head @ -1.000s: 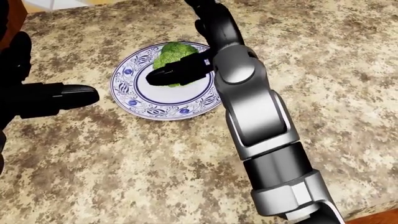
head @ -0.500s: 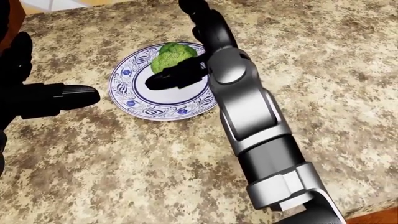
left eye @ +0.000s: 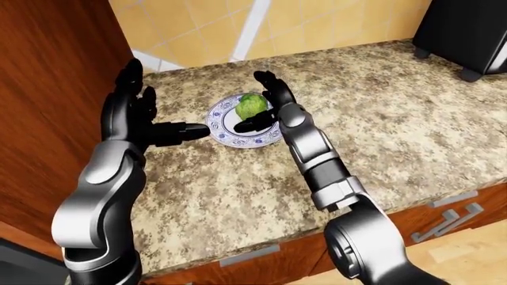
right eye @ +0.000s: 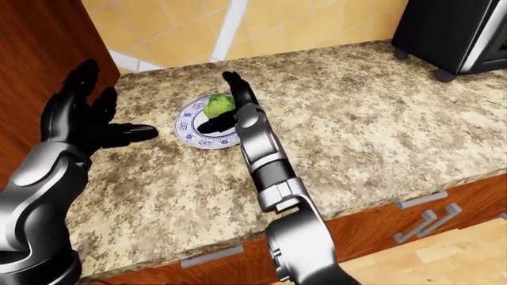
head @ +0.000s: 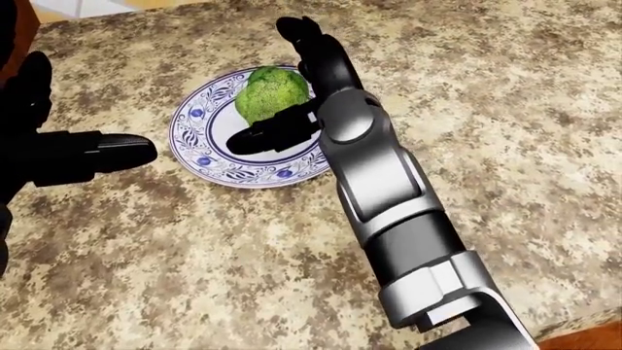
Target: Place the broccoli on the rack of the oven.
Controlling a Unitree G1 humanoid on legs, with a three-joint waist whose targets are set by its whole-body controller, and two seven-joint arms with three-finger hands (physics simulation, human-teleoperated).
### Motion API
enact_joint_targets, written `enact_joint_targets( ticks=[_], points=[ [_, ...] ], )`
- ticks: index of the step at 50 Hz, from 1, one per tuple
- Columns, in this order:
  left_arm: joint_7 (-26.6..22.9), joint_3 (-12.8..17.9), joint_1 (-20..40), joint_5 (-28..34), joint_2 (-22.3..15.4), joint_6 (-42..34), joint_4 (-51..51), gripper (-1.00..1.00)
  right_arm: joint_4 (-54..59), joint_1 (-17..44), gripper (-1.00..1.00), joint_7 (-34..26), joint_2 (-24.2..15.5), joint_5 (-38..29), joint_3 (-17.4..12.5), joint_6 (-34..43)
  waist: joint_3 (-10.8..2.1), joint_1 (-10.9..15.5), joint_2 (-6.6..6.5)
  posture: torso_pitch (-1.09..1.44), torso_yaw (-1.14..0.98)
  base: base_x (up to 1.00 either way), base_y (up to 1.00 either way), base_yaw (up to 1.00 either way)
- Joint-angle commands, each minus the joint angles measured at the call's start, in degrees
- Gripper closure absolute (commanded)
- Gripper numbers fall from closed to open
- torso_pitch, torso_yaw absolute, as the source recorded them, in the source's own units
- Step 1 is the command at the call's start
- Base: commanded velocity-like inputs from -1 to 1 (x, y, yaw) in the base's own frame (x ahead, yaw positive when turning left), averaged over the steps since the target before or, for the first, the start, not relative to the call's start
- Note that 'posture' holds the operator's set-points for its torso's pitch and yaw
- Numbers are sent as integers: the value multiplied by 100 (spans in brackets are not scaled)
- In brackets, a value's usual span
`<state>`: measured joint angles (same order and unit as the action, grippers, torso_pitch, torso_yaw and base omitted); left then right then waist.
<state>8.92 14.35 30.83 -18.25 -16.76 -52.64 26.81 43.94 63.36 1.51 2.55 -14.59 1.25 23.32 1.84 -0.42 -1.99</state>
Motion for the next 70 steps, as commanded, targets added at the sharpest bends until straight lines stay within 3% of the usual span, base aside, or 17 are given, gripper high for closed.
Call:
enact_joint_targets(
  ticks=[1,12,32,38,59,70],
  points=[
    [4,54,178,15,-67,168,166,-100,-224,266,-69,58,-21,-5,-17,-213,-168,-2,-28,0,0,0,0,0],
    [3,50,167,21,-54,151,195,-100,-175,362,-67,149,9,11,-8,-221,-165,-2,-27,0,0,0,0,0],
    [13,47,173,11,-43,152,189,-100,825,707,-64,760,112,-144,-23,-939,-171,-3,-47,0,0,0,0,0],
    [10,38,161,15,-39,167,191,-100,824,697,-47,806,133,-169,-4,-956,-171,-2,-44,0,0,0,0,0],
    [8,26,177,35,-29,164,177,-100,1023,616,-47,938,161,-370,44,-1178,-178,-2,-41,0,0,0,0,0],
    [9,31,176,36,-24,152,193,-100,1096,640,-30,1014,193,-455,40,-1251,-179,-1,-42,0,0,0,0,0]
  ],
)
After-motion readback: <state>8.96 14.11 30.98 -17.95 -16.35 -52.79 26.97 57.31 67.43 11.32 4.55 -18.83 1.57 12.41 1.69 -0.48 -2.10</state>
